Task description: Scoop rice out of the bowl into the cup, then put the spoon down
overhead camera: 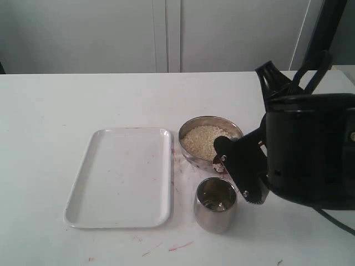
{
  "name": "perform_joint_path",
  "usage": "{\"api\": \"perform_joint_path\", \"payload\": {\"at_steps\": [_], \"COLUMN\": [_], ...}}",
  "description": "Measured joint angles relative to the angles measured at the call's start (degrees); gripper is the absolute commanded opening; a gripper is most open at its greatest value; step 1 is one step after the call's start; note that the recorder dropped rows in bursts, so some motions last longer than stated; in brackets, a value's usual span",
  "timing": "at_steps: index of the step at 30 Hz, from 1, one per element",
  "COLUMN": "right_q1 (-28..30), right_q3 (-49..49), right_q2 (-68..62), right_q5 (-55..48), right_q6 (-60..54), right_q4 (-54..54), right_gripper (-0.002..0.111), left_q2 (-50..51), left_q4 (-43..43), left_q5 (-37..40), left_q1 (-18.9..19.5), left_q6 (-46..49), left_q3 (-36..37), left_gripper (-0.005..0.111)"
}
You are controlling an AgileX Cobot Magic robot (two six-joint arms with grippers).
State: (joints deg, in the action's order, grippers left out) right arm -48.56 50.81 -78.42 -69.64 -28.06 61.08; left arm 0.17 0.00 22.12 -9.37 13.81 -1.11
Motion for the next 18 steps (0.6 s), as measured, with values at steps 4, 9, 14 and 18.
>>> {"api": "perform_joint_path", "payload": {"at_steps": [4, 9, 14, 18], "right_q1": [0.0, 0.0, 0.0, 0.0], "right_q3": [0.0, 0.0, 0.0, 0.0], "right_q2": [0.0, 0.0, 0.0, 0.0], "right_q5": [0.0, 0.0, 0.0, 0.0], "right_q6": [0.0, -6.21, -14.32, -15.96], "right_q4": [0.53, 4.71, 5.31, 6.46], "right_gripper": [0.0, 0.0, 0.0, 0.0], "left_q2": [0.0, 0.0, 0.0, 0.0], "left_q4": [0.0, 0.0, 0.0, 0.0], "left_q5": [0.0, 0.0, 0.0, 0.0], "left_q1": [0.0, 0.0, 0.0, 0.0], "left_q6": [0.0, 0.0, 0.0, 0.0], "left_q3": [0.0, 0.0, 0.0, 0.0], "left_gripper": [0.014, 0.014, 0.014, 0.014]}}
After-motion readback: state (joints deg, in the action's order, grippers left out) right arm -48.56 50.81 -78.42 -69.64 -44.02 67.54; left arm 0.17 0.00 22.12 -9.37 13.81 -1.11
